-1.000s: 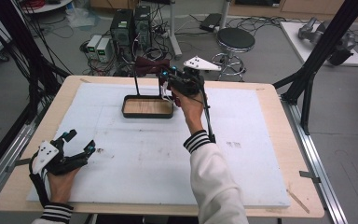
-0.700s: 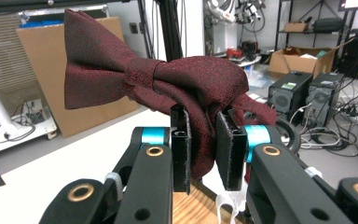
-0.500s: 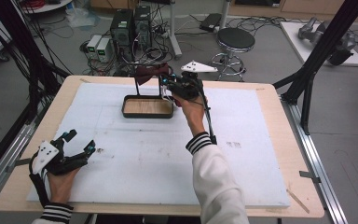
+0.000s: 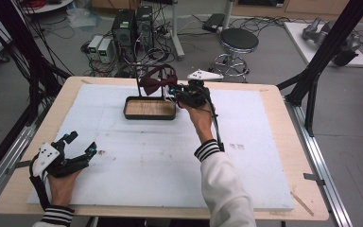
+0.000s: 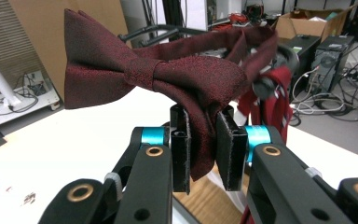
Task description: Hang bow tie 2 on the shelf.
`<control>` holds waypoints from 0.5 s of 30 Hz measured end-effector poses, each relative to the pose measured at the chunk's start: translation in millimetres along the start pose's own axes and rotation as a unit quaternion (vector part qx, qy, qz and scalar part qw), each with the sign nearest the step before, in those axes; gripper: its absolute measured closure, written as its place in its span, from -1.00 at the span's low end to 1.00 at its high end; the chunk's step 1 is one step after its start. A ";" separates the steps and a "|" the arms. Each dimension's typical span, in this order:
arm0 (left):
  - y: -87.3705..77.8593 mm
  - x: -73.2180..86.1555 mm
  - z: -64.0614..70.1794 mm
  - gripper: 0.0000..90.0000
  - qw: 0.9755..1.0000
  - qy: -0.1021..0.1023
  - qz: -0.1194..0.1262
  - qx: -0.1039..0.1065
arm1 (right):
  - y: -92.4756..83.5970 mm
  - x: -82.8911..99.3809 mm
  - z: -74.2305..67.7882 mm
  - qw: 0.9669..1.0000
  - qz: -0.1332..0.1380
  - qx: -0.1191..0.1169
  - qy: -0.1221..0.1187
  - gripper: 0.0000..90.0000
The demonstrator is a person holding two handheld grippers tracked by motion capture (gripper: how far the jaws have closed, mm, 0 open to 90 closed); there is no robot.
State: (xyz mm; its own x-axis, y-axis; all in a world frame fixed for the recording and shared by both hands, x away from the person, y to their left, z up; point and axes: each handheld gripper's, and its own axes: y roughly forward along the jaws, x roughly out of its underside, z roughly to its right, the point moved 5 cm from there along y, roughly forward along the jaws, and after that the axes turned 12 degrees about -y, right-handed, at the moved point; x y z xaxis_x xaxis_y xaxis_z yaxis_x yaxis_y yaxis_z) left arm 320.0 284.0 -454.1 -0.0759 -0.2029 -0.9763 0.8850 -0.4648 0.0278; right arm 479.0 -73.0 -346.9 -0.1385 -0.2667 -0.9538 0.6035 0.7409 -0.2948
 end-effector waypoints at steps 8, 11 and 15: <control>-0.1 0.0 0.0 -0.64 1.000 0.000 0.000 -0.001 | 0.6 12.9 1.9 1.000 -0.028 -0.001 0.000 0.73; -0.1 0.0 0.0 -0.64 1.000 0.000 0.000 -0.001 | 3.9 14.1 0.6 1.000 -0.029 -0.001 0.001 0.73; -0.1 0.0 0.0 -0.64 1.000 0.000 0.000 0.000 | 9.0 17.0 -0.8 0.999 -0.041 0.006 -0.011 0.73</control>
State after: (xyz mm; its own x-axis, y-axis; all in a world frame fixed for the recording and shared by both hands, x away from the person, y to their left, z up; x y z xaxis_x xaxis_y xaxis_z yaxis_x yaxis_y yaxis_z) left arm 319.9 284.1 -454.1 -0.0766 -0.2024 -0.9763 0.8852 -0.4644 0.0268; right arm 481.4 -70.4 -365.8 -0.1715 -0.3402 -0.9246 0.5998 0.7085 -0.3719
